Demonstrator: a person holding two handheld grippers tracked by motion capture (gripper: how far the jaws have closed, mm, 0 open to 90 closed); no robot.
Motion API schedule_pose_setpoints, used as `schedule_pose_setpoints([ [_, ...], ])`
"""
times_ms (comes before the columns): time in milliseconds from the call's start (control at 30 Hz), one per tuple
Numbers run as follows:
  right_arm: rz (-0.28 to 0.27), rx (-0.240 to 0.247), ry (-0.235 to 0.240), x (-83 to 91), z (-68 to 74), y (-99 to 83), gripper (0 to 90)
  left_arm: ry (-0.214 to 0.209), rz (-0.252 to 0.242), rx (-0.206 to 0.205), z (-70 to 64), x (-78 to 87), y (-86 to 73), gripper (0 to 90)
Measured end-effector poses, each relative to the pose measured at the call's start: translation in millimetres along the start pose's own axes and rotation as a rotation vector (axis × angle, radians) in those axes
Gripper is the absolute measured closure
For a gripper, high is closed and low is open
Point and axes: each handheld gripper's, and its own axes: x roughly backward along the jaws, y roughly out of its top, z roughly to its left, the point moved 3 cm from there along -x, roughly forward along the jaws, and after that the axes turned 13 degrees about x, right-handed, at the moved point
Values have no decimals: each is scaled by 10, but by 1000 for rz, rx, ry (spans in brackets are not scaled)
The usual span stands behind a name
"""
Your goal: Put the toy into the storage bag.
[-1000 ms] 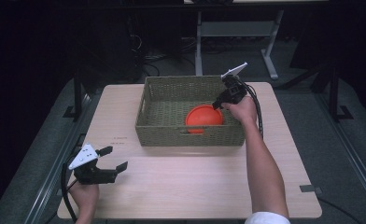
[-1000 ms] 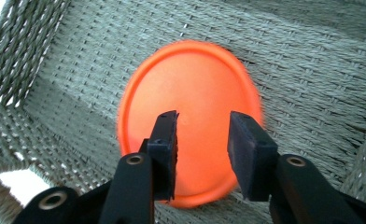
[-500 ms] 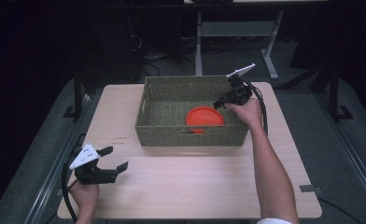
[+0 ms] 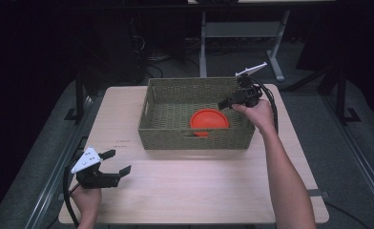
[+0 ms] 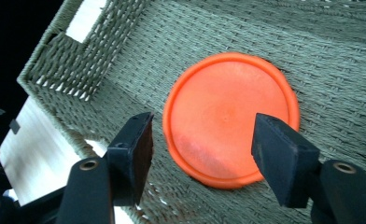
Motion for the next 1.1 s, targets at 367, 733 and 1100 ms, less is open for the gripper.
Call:
schedule_pose_setpoints([
  [367,-10,30,35,120,100,-26,342,0,-1,-1,-2,3,0,126],
  [733,-14,51,43,239,177,-68,325,3,-1,0,2,7,-1,126],
  [1100,-28,61,67,341,244,-152,321,2,-2,4,4,6,-1,126],
])
